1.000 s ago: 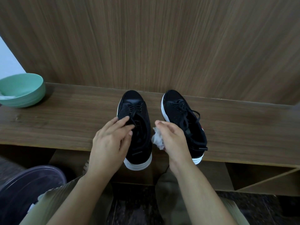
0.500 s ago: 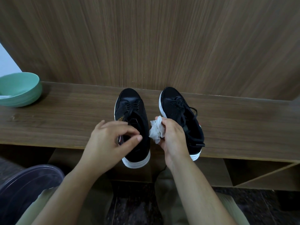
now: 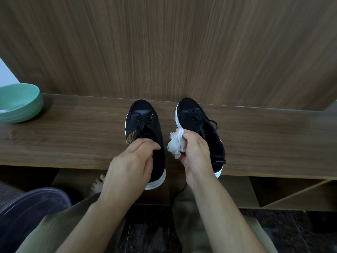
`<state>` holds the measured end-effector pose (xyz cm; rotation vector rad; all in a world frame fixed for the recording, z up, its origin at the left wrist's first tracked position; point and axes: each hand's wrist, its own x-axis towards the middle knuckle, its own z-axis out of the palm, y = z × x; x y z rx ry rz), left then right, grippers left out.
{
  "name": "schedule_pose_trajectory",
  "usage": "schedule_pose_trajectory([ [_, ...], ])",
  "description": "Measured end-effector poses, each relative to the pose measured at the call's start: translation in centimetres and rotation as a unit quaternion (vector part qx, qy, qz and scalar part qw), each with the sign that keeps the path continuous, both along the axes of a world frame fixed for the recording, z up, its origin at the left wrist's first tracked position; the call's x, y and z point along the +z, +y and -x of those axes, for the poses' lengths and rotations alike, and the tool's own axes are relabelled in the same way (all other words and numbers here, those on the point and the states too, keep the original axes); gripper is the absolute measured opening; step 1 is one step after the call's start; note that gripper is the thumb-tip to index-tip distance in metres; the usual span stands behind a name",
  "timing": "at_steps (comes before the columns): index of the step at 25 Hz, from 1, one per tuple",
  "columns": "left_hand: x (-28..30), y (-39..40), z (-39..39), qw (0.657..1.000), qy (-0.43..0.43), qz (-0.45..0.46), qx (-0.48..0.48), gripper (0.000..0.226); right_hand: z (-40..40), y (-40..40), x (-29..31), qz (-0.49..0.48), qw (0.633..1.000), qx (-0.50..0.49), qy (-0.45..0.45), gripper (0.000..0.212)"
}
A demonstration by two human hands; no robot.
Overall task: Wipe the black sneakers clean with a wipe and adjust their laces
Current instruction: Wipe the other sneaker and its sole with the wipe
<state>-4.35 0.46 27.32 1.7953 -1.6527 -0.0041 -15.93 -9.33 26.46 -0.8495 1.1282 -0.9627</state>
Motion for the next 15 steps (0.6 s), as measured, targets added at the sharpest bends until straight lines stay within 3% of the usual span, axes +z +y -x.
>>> schedule_pose_trajectory([
  [3, 0.3, -0.4, -0.5, 0.998, 0.004, -0.044, 0.038, 0.014, 0.1, 0.1, 0.1, -0.004, 1.0, 0.005, 0.0, 0.022],
  [7, 0.0, -0.4, -0.9, 0.985, -0.148, -0.088, 0.025, 0.043, 0.2, 0.2, 0.4, 0.0, 1.0, 0.013, 0.002, 0.022],
  [9, -0.3, -0.3, -1.0, 0.98, -0.181, -0.081, 0.02, 0.051, 0.2, 0.3, 0.5, 0.0, 1.0, 0.012, 0.006, 0.021],
  [15, 0.5, 0.3, -1.2, 0.992, -0.123, 0.006, 0.027, 0.038, 0.1, 0.5, 0.6, -0.005, 1.0, 0.01, 0.008, 0.019],
])
